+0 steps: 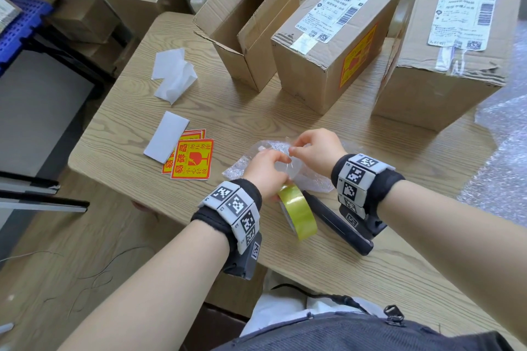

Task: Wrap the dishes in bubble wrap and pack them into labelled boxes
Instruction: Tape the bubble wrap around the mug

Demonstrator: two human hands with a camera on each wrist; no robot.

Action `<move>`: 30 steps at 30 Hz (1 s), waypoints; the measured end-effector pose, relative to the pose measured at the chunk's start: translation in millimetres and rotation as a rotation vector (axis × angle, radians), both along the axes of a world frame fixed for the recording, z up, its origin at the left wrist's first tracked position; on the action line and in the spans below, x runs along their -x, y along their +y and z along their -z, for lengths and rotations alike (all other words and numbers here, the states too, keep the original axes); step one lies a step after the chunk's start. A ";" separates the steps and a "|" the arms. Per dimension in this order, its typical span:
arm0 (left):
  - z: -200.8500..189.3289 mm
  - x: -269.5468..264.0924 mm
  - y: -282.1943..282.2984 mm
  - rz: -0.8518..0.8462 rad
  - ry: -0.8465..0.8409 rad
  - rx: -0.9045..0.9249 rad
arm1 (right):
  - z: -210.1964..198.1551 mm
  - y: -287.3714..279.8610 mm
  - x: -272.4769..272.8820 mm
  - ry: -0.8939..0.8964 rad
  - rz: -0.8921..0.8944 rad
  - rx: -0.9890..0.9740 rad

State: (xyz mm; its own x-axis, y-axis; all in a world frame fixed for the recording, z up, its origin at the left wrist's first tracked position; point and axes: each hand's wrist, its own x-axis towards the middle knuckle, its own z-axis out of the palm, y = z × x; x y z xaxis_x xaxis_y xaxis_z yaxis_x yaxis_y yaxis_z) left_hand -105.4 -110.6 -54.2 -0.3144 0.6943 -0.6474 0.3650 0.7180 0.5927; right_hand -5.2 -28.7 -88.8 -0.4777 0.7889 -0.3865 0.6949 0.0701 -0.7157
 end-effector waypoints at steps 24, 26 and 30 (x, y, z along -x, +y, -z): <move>13.9 2.6 4.1 -0.296 -0.286 0.056 | 20.6 14.8 6.2 -0.008 0.160 -0.045; 16.3 2.2 2.4 -0.290 -0.267 0.043 | 23.5 14.8 4.1 -0.003 0.182 -0.013; 19.5 5.7 1.3 -0.309 -0.250 0.008 | 26.6 12.8 3.1 0.103 0.239 0.016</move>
